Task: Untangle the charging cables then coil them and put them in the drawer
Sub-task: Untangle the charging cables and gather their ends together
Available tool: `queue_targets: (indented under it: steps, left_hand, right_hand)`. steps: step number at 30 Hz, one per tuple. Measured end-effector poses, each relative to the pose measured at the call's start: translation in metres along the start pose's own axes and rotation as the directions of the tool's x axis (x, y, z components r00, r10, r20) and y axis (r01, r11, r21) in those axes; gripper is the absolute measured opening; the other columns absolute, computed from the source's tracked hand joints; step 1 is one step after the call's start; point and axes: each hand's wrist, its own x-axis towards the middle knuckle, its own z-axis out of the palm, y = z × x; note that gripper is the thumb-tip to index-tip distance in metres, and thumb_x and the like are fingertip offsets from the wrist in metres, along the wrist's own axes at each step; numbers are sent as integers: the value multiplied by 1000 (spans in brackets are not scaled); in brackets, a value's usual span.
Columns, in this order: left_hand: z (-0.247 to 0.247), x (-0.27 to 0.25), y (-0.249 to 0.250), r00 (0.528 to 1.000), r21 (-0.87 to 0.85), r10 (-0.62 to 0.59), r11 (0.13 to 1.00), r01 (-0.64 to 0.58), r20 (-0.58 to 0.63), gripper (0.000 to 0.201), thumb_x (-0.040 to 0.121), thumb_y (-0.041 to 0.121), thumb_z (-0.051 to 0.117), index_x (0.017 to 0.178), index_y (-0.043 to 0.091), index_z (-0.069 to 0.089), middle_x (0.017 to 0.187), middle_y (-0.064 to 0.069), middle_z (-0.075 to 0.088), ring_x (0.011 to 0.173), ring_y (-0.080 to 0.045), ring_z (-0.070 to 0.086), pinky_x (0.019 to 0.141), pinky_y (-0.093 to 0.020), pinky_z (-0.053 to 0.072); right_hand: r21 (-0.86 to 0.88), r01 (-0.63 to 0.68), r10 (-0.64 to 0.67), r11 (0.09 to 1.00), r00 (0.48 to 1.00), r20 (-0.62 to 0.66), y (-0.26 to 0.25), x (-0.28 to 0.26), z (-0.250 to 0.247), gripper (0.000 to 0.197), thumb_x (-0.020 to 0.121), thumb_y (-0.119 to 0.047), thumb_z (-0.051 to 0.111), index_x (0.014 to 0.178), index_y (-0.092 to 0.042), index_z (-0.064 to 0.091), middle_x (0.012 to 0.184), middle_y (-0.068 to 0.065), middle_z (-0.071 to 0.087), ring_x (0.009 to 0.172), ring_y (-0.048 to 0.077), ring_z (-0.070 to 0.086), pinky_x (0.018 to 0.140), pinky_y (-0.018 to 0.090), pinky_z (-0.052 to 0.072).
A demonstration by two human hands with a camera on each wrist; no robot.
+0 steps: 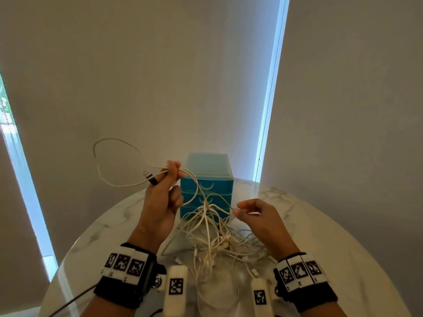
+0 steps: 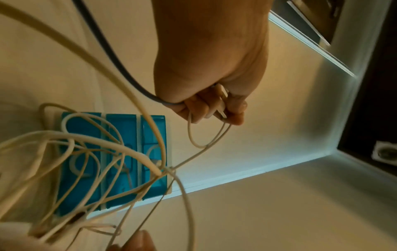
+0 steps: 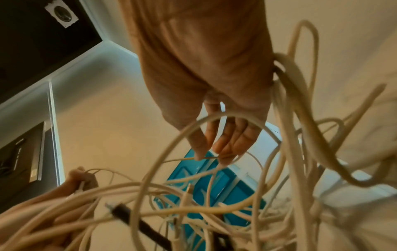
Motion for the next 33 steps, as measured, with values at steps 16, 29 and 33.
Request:
queue_targets:
  steps: [16,29,33]
  left_hand:
    - [13,-18,4,958,580,-61,806,-118,280,39,101,42,68,139,35,65,113,7,79,58,-3,56,53,-17,35]
    - [0,-9,-28,919,816,-283,575,-66,274,50,79,41,94,125,43,74,120,17,79,115,3,72,107,-36,57]
    - [10,-10,-31,916,788,-222,600,-142,334,30,85,42,89,113,31,82,110,12,82,106,-4,76,97,-36,60]
  right_hand:
    - [-102,352,-365,930,913,-182,-31,-6,27,20,98,-41,75,106,-25,84,109,-16,60,100,-9,59,79,7,47]
    - [313,184,-142,932,978,-151,-63,-21,-4,21,103,-41,70,107,-26,85,96,4,79,89,21,79,71,27,61]
    - [339,239,-235,910,970,-55,-72,-28,-4,22,105,-32,67,117,-21,82,103,1,81,94,18,79,80,30,66]
